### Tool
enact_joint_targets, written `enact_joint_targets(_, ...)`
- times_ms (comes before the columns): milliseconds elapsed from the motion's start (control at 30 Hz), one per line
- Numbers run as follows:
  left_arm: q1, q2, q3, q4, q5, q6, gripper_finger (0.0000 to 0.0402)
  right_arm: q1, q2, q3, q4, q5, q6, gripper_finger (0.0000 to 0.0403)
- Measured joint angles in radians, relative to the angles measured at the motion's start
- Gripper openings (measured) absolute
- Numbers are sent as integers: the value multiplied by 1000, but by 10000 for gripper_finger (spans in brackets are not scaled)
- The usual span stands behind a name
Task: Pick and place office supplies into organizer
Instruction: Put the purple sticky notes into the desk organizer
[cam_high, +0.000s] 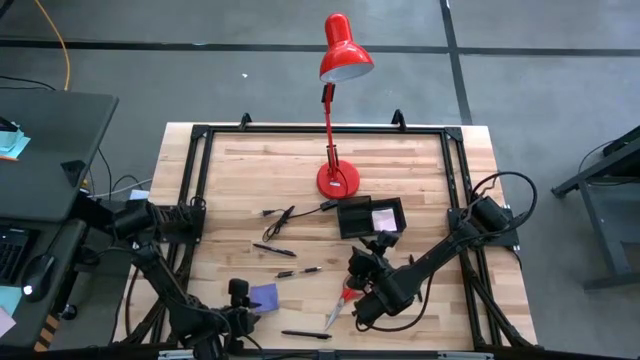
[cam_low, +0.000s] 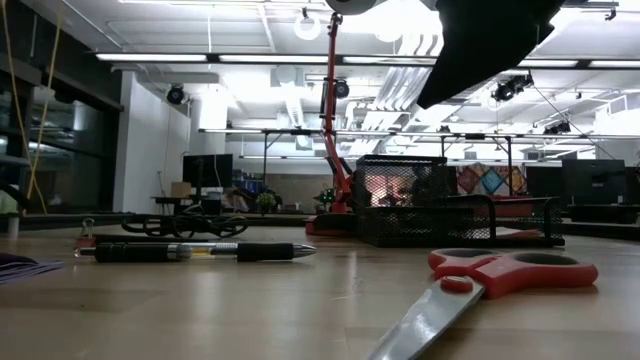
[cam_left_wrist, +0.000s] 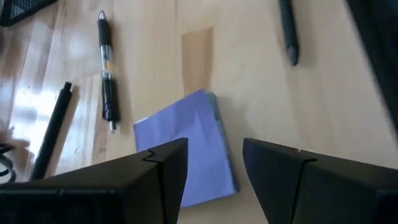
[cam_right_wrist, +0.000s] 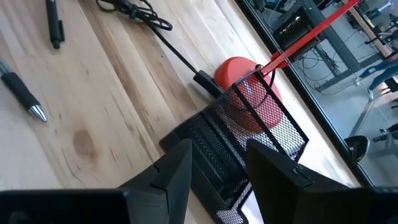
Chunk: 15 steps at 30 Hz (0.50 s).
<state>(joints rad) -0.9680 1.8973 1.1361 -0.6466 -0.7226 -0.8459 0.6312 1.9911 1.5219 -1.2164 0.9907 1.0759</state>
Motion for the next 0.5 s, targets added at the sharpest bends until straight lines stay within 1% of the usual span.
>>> enact_joint_targets(167,8,0,-19,16,1,-13,145,0,0,0,14,1,0,142)
enact_joint_targets(233,6,0,-19,21,0,7,145,0,5,0,15,2,0,142)
enact_joint_targets(333,6,5,-19,43,0,31,145,0,26,0,15,-1,1,142)
enact_joint_targets(500,12,51,-18,67,8,64,145,-1,78,0,10,-21,-6,140)
